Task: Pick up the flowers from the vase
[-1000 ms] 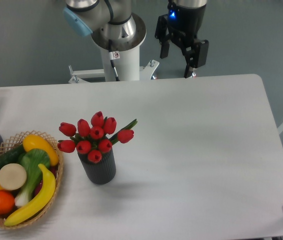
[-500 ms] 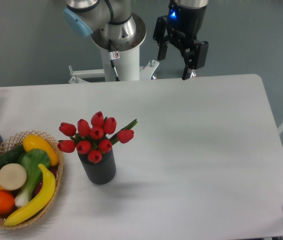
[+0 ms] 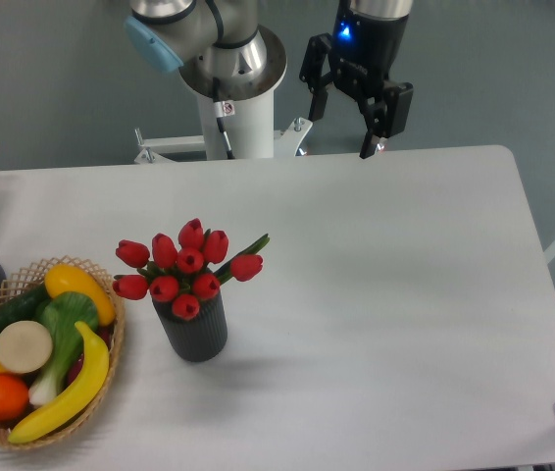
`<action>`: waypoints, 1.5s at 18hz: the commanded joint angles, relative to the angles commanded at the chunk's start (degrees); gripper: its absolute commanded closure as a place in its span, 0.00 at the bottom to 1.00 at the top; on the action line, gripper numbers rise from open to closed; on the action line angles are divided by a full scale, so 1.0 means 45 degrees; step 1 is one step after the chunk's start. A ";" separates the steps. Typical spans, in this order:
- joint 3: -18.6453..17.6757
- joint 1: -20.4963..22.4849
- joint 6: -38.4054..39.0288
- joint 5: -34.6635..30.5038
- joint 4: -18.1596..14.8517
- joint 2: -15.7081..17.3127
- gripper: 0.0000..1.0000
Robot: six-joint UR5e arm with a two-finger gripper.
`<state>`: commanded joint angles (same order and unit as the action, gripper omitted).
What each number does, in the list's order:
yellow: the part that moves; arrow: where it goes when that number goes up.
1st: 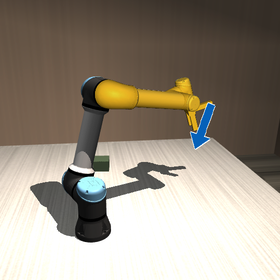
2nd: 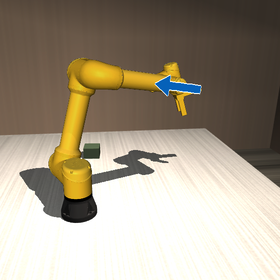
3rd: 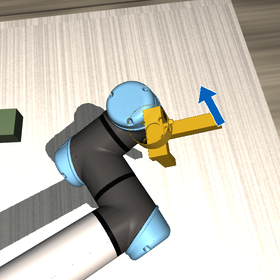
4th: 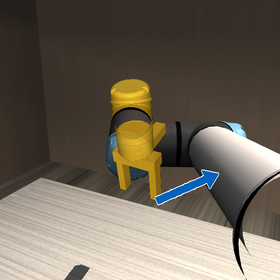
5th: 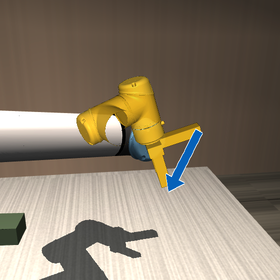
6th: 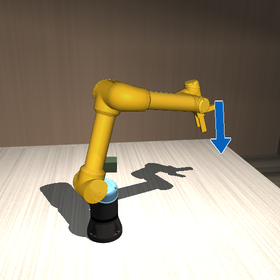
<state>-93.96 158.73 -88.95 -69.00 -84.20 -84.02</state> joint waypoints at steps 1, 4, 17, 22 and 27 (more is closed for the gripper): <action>-0.0039 0.0039 0.0060 0.0350 -0.0019 -0.0019 0.00; -0.0389 0.0253 0.0488 0.1172 0.0000 -0.0020 0.00; -0.2127 0.0254 0.0665 0.1291 0.0703 0.0468 0.00; -0.2363 0.0001 0.2930 0.1621 0.0800 0.0430 0.00; -0.2889 -0.0136 0.2971 0.2736 0.1795 0.0313 0.00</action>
<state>-106.96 158.12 -75.59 -56.69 -76.12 -82.62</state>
